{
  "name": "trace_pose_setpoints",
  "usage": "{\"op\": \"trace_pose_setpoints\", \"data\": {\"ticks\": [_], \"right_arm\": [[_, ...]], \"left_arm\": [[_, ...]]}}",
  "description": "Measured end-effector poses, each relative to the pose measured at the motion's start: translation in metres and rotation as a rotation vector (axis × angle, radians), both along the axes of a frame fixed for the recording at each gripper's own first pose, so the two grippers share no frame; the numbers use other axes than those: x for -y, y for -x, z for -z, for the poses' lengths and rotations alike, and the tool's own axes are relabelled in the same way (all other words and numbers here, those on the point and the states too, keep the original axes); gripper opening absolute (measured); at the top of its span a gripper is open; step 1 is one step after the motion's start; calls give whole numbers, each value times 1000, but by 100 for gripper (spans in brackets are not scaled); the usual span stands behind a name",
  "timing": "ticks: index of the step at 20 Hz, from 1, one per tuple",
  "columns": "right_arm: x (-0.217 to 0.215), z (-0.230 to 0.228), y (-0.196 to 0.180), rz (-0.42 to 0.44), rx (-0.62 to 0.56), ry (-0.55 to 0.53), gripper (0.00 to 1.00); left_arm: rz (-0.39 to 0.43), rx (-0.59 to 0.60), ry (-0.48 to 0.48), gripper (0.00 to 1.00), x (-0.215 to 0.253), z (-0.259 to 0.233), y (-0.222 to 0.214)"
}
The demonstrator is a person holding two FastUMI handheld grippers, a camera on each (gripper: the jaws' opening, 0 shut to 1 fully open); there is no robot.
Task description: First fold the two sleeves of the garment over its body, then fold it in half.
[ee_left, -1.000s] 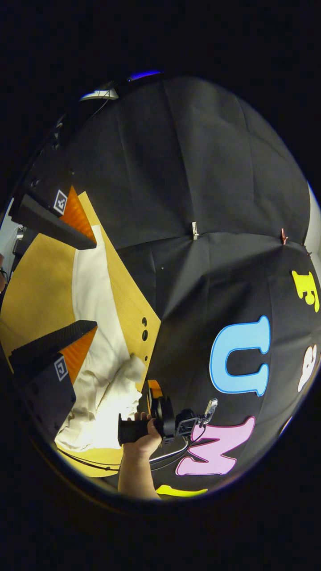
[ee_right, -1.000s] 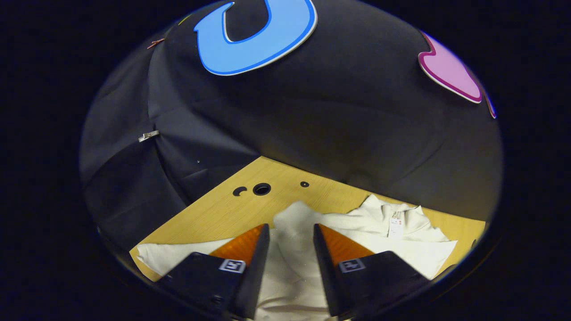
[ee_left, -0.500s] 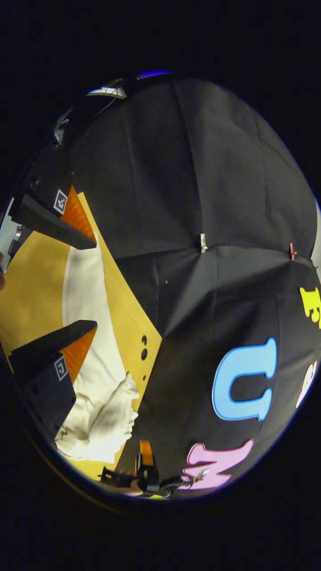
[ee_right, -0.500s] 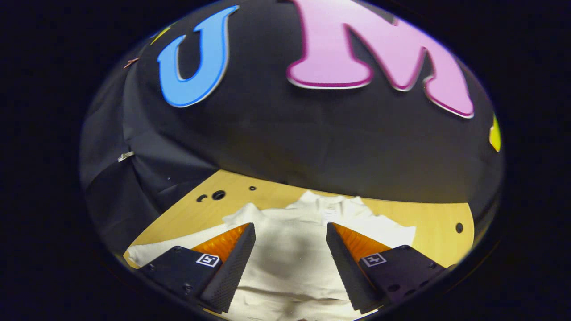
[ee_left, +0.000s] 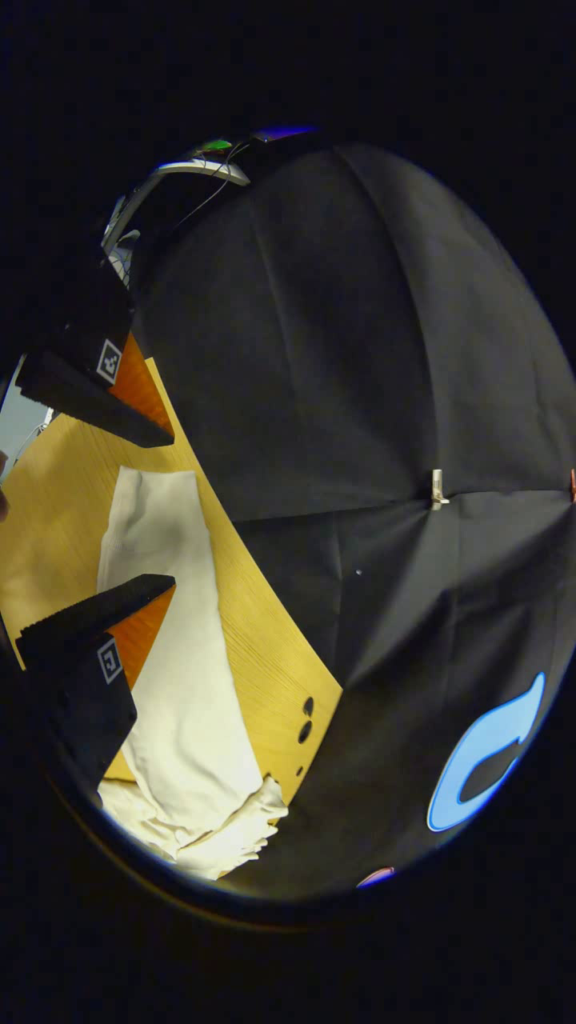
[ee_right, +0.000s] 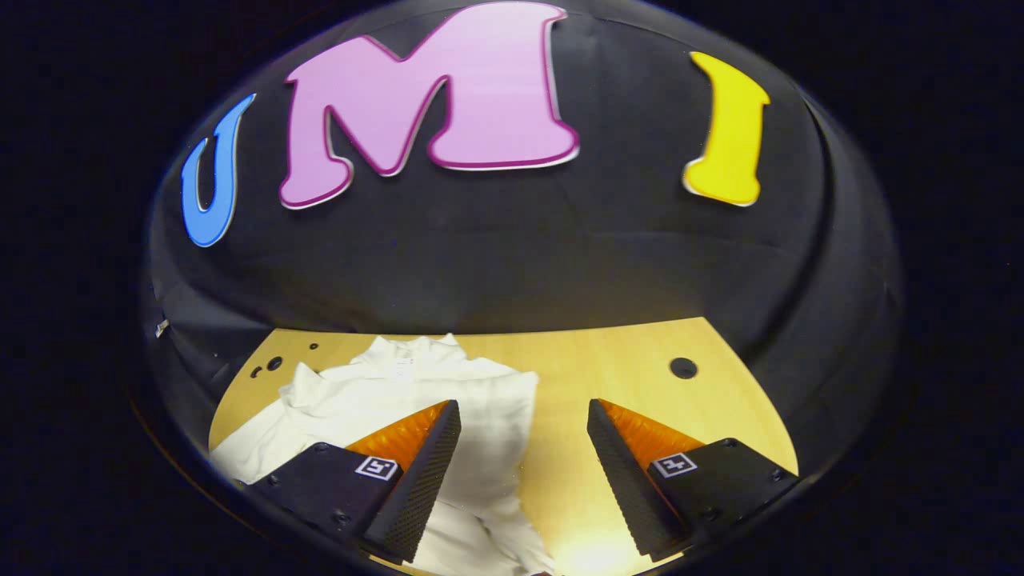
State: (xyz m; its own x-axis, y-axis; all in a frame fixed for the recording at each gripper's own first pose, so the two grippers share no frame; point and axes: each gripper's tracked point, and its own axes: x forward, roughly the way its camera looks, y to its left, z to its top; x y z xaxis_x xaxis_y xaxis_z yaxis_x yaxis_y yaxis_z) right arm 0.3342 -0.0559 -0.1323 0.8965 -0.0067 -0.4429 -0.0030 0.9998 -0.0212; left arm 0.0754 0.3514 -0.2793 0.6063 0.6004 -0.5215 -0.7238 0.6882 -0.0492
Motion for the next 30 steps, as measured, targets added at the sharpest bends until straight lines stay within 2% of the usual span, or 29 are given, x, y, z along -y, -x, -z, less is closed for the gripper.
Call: {"op": "trace_pose_setpoints", "data": {"ticks": [5, 7, 10, 12, 13, 14, 15, 16, 17, 18, 19, 20, 21, 22, 23, 24, 27, 30], "right_arm": [[80, -13, 33, 91, 23, 62, 98], [103, -17, 49, 123, 22, 64, 97], [127, -22, 66, 166, 28, 51, 98], [137, -19, 79, 186, 29, 40, 98], [142, -15, 85, 192, 22, 36, 98], [147, -9, 92, 196, 11, 35, 98], [152, -4, 98, 202, -3, 35, 98], [155, 0, 102, 207, -13, 29, 98], [158, 2, 107, 211, -20, 23, 98], [161, 5, 111, 216, -22, 21, 98], [165, 5, 115, 218, -23, 20, 98], [167, 4, 119, 219, -21, 24, 98], [169, 4, 123, 217, -19, 32, 98], [172, 4, 126, 217, -18, 42, 98], [174, 4, 128, 215, -19, 50, 98], [174, 4, 130, 216, -18, 52, 98], [176, 6, 134, 227, -21, 39, 98], [179, 7, 140, 236, -23, 25, 98]], "left_arm": [[-23, -3, 145, 99, -5, 36, -2], [-28, 11, 138, 100, -5, 33, -3], [20, -61, 84, 99, -2, 38, -5], [16, -53, 84, 85, 0, 39, -10], [16, -51, 88, 84, 4, 40, -12], [24, -52, 85, 75, 6, 40, -14], [39, -54, 83, 77, 8, 40, -16], [57, -55, 80, 63, 10, 38, -20], [80, -52, 75, 56, 13, 38, -23], [92, -58, 63, 40, 15, 38, -24], [102, -60, 55, 36, 15, 36, -26], [107, -64, 50, 22, 16, 36, -28], [112, -75, 40, 28, 16, 35, -31], [115, -93, 24, 7, 16, 34, -31], [117, -116, 13, 3, 17, 34, -30], [123, -130, 8, 7, 16, 32, -30], [130, -100, 74, 7, 26, 27, -37], [116, -69, 78, 6, 22, 11, -40]]}}
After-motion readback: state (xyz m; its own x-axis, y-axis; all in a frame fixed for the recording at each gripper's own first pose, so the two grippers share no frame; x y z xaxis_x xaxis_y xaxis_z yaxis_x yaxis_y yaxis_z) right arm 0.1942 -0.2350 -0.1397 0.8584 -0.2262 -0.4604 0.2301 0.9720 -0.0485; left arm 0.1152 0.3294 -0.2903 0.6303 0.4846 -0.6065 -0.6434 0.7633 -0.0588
